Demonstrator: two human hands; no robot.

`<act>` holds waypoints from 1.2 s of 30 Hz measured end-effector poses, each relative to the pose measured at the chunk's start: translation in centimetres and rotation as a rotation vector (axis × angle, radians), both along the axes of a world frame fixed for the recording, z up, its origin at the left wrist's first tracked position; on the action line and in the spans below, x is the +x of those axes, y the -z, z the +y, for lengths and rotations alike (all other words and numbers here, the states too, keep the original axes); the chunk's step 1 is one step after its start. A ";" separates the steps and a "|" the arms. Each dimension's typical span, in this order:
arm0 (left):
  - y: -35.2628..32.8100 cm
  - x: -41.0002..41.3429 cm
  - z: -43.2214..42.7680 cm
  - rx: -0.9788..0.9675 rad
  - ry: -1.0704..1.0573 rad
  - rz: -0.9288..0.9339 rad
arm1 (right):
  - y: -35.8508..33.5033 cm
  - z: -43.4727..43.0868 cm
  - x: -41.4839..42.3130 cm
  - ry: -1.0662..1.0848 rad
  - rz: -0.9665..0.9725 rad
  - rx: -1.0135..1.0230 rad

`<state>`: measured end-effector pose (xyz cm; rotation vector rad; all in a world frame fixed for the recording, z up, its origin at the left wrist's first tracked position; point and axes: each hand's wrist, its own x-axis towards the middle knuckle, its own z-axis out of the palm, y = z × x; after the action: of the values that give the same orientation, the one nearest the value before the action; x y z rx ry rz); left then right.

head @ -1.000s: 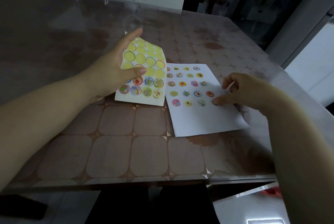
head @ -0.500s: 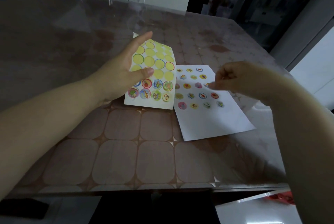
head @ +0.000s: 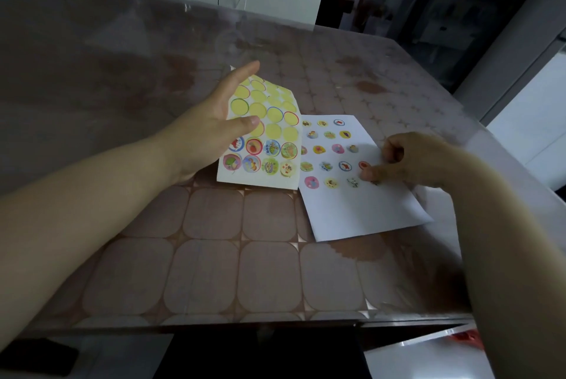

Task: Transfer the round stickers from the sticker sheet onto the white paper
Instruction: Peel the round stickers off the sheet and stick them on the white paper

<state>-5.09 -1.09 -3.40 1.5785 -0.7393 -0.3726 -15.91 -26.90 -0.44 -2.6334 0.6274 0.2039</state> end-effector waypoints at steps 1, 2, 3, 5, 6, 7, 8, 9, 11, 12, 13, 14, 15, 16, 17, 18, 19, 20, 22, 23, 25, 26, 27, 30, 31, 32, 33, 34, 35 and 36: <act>0.0 0.1 0.0 0.005 0.003 0.000 | 0.0 -0.1 -0.1 -0.001 -0.005 0.009; 0.0 0.1 0.1 0.013 0.008 -0.006 | 0.0 -0.2 -0.1 0.000 -0.009 0.020; 0.0 0.2 0.2 0.019 0.010 -0.015 | 0.0 -0.3 -0.2 0.003 -0.010 0.037; 0.1 0.2 0.3 0.030 -0.005 -0.027 | 0.0 -0.3 -0.2 0.018 -0.027 0.066; 0.1 0.2 0.3 0.032 -0.012 -0.032 | 0.0 -0.1 -0.1 0.012 -0.049 0.054; 0.0 0.1 0.3 0.027 -0.016 -0.034 | -0.1 0.3 0.1 -0.026 -0.090 0.010; -0.1 0.0 0.2 0.019 -0.018 -0.032 | -0.3 1.1 0.3 -0.094 -0.150 -0.046; -0.1 0.0 0.2 0.014 -0.018 -0.031 | -0.8 2.3 0.6 -0.180 -0.227 -0.077; -0.1 0.0 0.2 0.029 -0.013 -0.042 | -2.0 5.4 1.1 -0.351 -0.373 -0.026; -0.1 0.0 0.2 0.040 -0.002 -0.036 | -2.5 7.1 1.3 -0.424 -0.425 0.006; 0.0 0.0 0.2 0.032 0.021 -0.011 | -2.6 8.6 1.7 -0.481 -0.460 0.010; 0.0 -0.1 0.2 0.010 0.041 0.025 | -2.4 9.8 2.2 -0.514 -0.484 -0.007; 0.0 -0.2 0.1 -0.020 0.053 0.060 | -1.9 10.8 2.8 -0.515 -0.516 -0.029; 0.0 -0.3 0.0 -0.047 0.054 0.090 | -1.3 11.6 3.4 -0.493 -0.559 -0.050; -0.1 -0.3 -0.1 -0.072 0.048 0.122 | -0.4 12.1 3.9 -0.465 -0.610 -0.062; -0.1 -0.3 -0.2 -0.093 0.046 0.162 | 0.4 12.3 4.3 -0.442 -0.650 -0.056; -0.2 -0.2 -0.2 -0.097 0.054 0.201 | 1.2 12.3 4.5 -0.429 -0.676 -0.033; -0.3 0.0 0.0 -0.079 0.072 0.225 | 1.8 12.1 4.6 -0.423 -0.695 -0.014; -0.5 0.4 0.5 0.015 0.124 0.185 | 2.8 11.8 4.8 -0.421 -0.733 -0.016; -0.5 0.6 0.8 0.057 0.143 0.151 | 3.0 11.8 4.9 -0.426 -0.750 -0.026; -0.6 0.8 1.1 0.078 0.165 0.136 | 3.1 12.2 5.1 -0.432 -0.788 -0.027; -0.7 0.8 1.3 0.065 0.163 0.142 | 3.2 12.3 5.1 -0.430 -0.810 -0.024; -0.8 0.9 1.3 0.052 0.153 0.138 | 3.2 12.4 5.1 -0.425 -0.831 -0.018; -1.2 0.7 1.3 0.059 0.115 0.106 | 3.2 12.6 5.2 -0.406 -0.877 -0.015; -1.2 0.7 1.3 0.065 0.112 0.092 | 3.3 12.6 5.2 -0.397 -0.884 -0.019; -1.2 0.7 1.3 0.068 0.109 0.082 | 3.3 12.7 5.3 -0.387 -0.888 -0.026; -1.2 0.7 1.4 0.066 0.108 0.078 | 3.3 12.7 5.3 -0.379 -0.892 -0.034; -1.1 0.8 1.4 0.061 0.107 0.077 | 3.3 12.7 5.3 -0.374 -0.898 -0.042; -1.1 0.8 1.4 0.055 0.106 0.077 | 3.4 12.7 5.2 -0.371 -0.904 -0.048; -1.2 0.7 1.4 0.050 0.104 0.079 | 3.4 12.7 5.2 -0.369 -0.909 -0.048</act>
<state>-4.37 0.33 -2.21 1.5668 -0.7577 -0.5297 -10.71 -14.16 -3.81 -2.4852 -0.1624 -0.8615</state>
